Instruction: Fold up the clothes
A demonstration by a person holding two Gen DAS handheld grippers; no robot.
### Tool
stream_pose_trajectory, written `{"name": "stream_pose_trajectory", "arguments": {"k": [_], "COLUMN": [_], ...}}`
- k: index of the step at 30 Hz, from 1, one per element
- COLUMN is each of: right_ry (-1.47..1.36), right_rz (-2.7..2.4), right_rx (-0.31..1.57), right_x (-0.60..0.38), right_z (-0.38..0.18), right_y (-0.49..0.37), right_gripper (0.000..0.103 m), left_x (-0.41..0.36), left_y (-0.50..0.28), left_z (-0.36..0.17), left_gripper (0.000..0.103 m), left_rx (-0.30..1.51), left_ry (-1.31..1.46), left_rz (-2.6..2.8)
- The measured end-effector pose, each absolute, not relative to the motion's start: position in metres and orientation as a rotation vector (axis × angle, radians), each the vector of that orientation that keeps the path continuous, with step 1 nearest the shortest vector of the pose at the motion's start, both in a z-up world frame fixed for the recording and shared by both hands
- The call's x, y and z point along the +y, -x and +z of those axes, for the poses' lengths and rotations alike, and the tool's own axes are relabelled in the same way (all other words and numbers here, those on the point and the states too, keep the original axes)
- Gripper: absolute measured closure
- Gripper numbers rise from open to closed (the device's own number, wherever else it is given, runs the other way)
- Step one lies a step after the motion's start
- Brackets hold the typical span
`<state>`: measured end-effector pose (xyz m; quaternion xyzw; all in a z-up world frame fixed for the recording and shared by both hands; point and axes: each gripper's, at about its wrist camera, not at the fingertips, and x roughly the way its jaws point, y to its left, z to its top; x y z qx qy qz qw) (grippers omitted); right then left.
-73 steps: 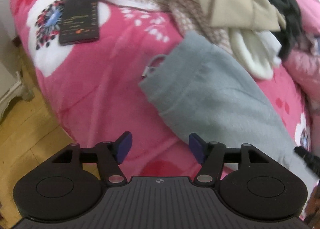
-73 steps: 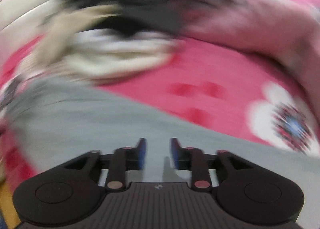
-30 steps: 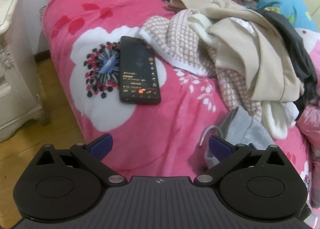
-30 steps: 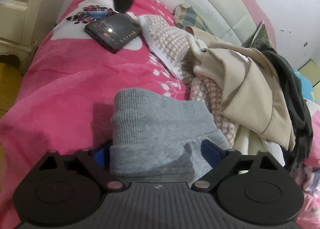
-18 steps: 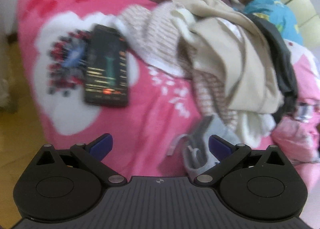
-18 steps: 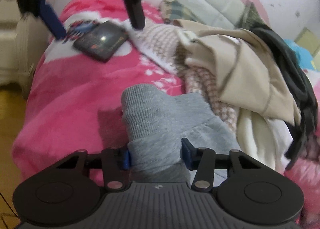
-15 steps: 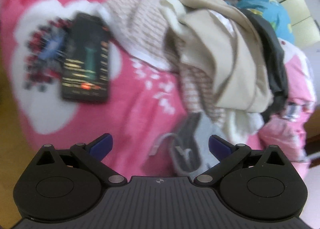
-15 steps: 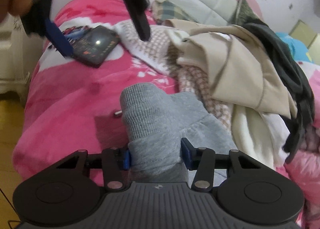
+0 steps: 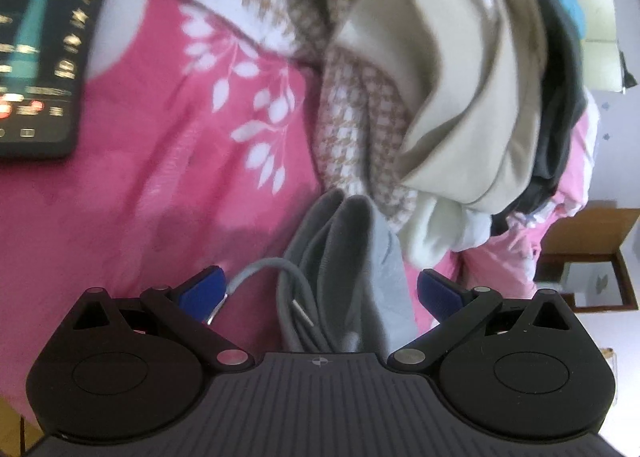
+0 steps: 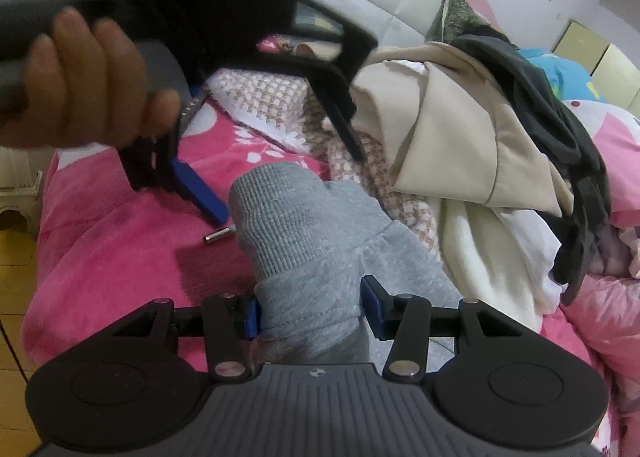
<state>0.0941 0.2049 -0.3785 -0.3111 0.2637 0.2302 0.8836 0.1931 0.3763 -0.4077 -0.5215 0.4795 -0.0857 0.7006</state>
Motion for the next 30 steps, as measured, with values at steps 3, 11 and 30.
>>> {"name": "stream_pose_trajectory", "arguments": {"k": [3, 11, 30], "right_ry": [0.651, 0.674, 0.651], "right_rz": [0.471, 0.472, 0.478], "right_rx": [0.546, 0.563, 0.623], "right_x": [0.205, 0.206, 0.202], "right_z": [-0.378, -0.386, -0.383], "right_y": [-0.094, -0.096, -0.097], "right_gripper": [0.047, 0.035, 0.056], "left_x": [0.370, 0.350, 0.333], "left_y": [-0.205, -0.217, -0.218], "left_z": [-0.416, -0.408, -0.399], "left_gripper": [0.000, 0.007, 0.072], "left_rx": [1.113, 1.169, 1.233], "left_ry": [1.144, 0.998, 0.938], "left_rz": [-0.202, -0.251, -0.286]}}
